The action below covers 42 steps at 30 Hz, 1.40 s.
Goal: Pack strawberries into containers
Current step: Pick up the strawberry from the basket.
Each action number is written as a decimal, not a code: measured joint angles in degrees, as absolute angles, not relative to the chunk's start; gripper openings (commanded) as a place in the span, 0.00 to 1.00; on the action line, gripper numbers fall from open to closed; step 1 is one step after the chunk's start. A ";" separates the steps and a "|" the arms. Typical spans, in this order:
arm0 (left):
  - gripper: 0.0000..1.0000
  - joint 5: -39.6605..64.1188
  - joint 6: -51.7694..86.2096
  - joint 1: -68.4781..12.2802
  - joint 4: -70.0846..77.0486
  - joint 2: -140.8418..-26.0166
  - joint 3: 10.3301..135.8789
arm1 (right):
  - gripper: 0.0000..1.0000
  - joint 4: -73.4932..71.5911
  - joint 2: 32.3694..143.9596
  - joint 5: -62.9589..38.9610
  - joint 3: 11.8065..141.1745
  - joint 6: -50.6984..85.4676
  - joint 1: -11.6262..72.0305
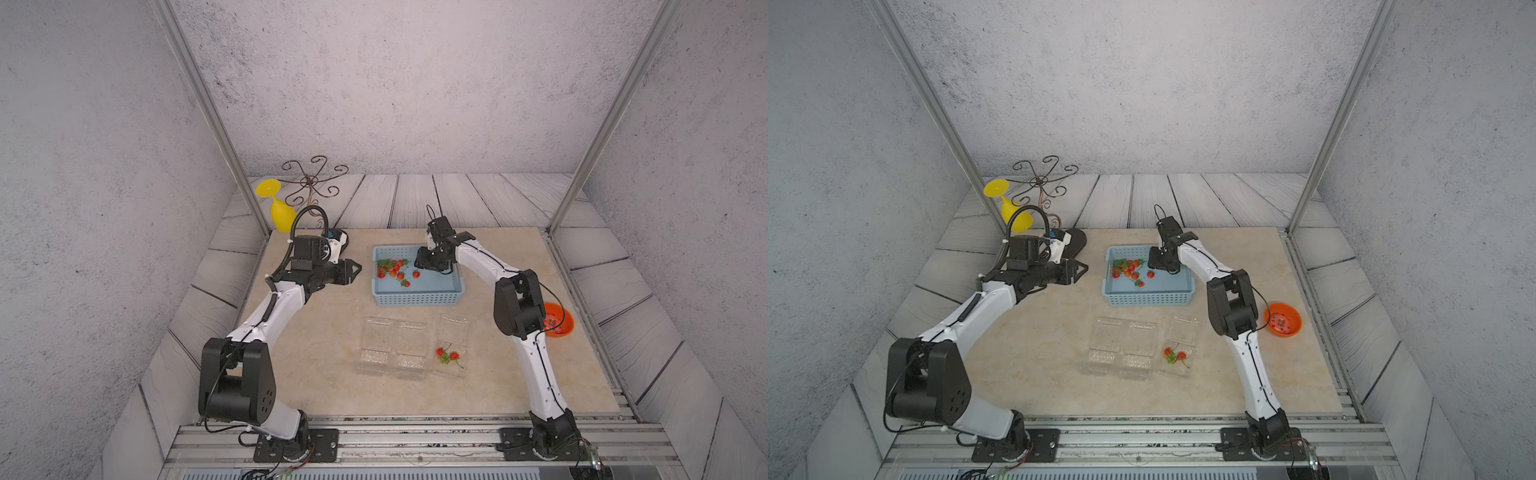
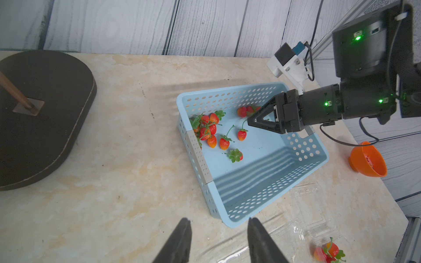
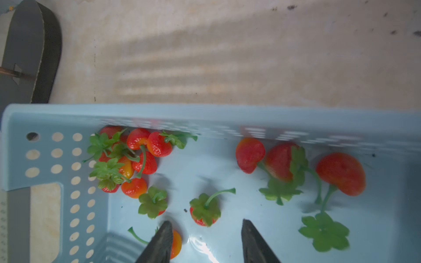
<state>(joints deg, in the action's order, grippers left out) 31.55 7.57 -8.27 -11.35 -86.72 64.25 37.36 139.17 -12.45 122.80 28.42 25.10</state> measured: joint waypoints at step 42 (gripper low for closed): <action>0.45 31.48 7.55 -8.27 -11.40 -87.09 64.25 | 0.00 32.62 135.15 -17.74 114.83 27.29 24.91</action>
